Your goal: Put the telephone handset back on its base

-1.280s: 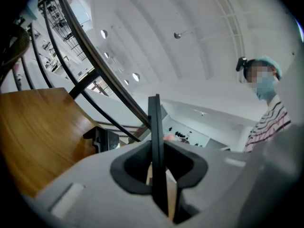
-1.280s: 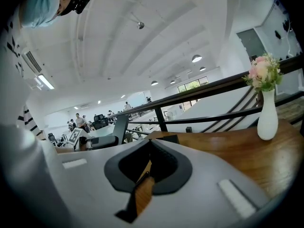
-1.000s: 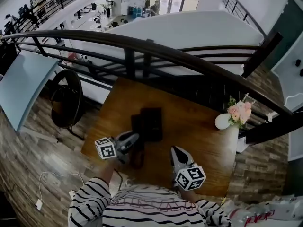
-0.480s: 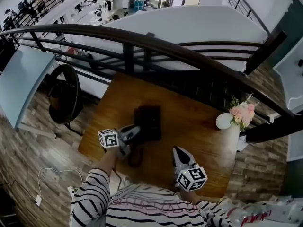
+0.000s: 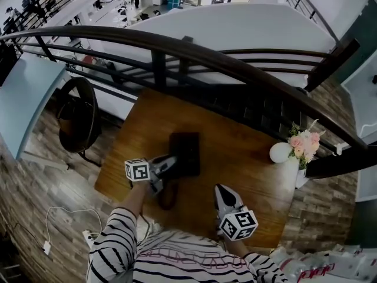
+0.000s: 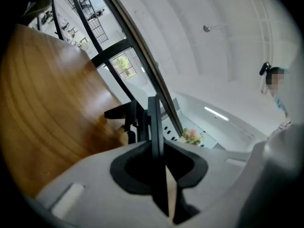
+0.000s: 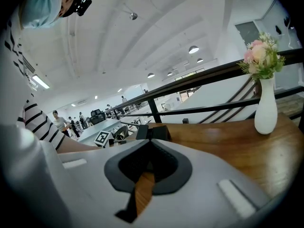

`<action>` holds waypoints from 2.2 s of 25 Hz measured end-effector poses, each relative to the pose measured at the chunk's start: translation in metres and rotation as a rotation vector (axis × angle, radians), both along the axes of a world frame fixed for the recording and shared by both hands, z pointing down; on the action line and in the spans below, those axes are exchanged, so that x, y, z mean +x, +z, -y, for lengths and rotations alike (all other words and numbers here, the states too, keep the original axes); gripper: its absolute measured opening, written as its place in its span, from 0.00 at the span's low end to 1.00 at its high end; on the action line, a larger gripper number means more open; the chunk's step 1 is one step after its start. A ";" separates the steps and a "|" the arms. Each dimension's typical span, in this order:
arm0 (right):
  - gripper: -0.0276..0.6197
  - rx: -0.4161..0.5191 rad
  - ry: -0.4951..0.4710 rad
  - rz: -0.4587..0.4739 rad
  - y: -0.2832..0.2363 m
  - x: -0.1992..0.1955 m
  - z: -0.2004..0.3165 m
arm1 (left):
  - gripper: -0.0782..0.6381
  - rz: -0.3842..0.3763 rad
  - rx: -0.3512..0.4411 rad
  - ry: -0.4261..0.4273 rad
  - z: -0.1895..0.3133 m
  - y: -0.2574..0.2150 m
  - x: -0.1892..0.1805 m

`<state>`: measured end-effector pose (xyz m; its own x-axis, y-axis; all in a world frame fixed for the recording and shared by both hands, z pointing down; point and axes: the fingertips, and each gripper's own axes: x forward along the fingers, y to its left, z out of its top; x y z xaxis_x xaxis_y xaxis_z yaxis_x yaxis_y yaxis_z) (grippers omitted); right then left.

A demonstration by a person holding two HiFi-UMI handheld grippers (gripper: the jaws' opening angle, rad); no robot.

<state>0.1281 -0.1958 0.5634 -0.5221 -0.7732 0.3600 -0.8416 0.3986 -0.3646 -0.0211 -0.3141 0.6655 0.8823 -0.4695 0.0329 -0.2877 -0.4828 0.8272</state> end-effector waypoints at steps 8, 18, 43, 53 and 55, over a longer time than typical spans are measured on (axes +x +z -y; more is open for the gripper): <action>0.04 -0.007 0.002 0.005 0.004 0.006 0.003 | 0.21 0.025 -0.044 0.001 0.012 0.017 0.005; 0.04 -0.019 0.009 0.008 0.008 0.009 0.008 | 0.21 0.014 -0.088 -0.009 0.021 0.027 0.006; 0.04 -0.013 -0.007 0.024 0.009 0.000 0.009 | 0.25 0.049 -0.058 -0.106 0.019 0.029 -0.006; 0.04 -0.016 0.003 0.032 0.011 0.000 0.005 | 0.21 0.060 -0.032 -0.104 0.017 0.019 -0.004; 0.04 -0.018 0.004 0.030 0.012 0.001 0.004 | 0.21 0.068 -0.029 -0.099 0.017 0.020 -0.003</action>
<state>0.1290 -0.2000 0.5753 -0.5296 -0.7692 0.3577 -0.8318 0.3882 -0.3967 -0.0244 -0.3315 0.6860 0.8270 -0.5521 0.1061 -0.3888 -0.4254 0.8172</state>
